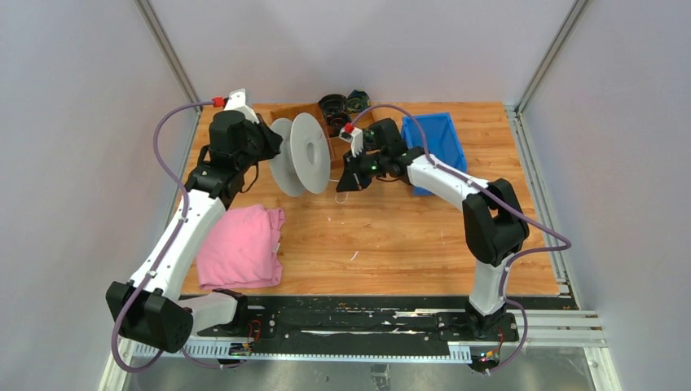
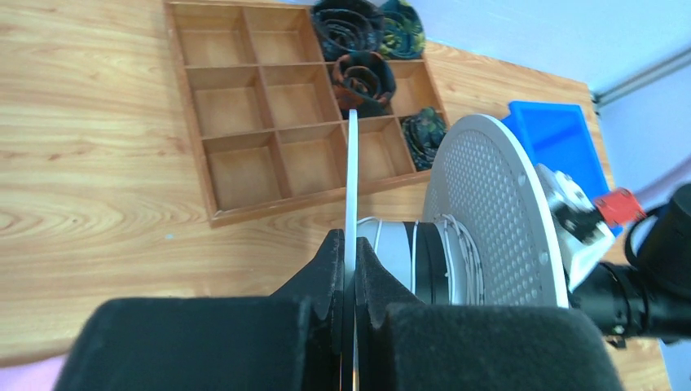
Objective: Wrap the cables
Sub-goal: Wrap the cable around the cable reel.
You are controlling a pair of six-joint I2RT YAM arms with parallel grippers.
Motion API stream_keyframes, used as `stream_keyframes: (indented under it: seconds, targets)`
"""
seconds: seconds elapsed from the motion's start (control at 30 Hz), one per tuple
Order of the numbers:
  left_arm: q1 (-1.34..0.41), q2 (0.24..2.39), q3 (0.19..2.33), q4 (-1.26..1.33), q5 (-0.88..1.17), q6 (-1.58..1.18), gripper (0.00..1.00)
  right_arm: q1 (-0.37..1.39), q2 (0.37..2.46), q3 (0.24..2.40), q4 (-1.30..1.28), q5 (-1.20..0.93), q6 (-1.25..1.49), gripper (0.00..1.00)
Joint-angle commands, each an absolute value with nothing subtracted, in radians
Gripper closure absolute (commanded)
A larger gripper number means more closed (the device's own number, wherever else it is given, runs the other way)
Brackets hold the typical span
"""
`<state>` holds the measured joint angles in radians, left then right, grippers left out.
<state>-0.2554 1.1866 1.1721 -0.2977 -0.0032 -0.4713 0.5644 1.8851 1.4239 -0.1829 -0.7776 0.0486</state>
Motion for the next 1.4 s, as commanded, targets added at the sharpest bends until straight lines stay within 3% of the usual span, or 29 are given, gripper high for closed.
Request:
stream_keyframes:
  seconds: [0.0,0.77,1.37]
  targets:
    - [-0.249,1.185,1.230,-0.288,-0.138,-0.508,1.00,0.609,1.832,1.389,-0.092,-0.776,0.101,0.99]
    - [-0.275,1.224,1.168,-0.218,-0.269,-0.475,1.00,0.772,1.896,1.556,-0.212,-0.835,0.166,0.98]
    - [-0.296,1.202,1.143,-0.176,-0.307,-0.400,0.99,0.800,1.885,1.653,-0.305,-0.845,0.165,0.91]
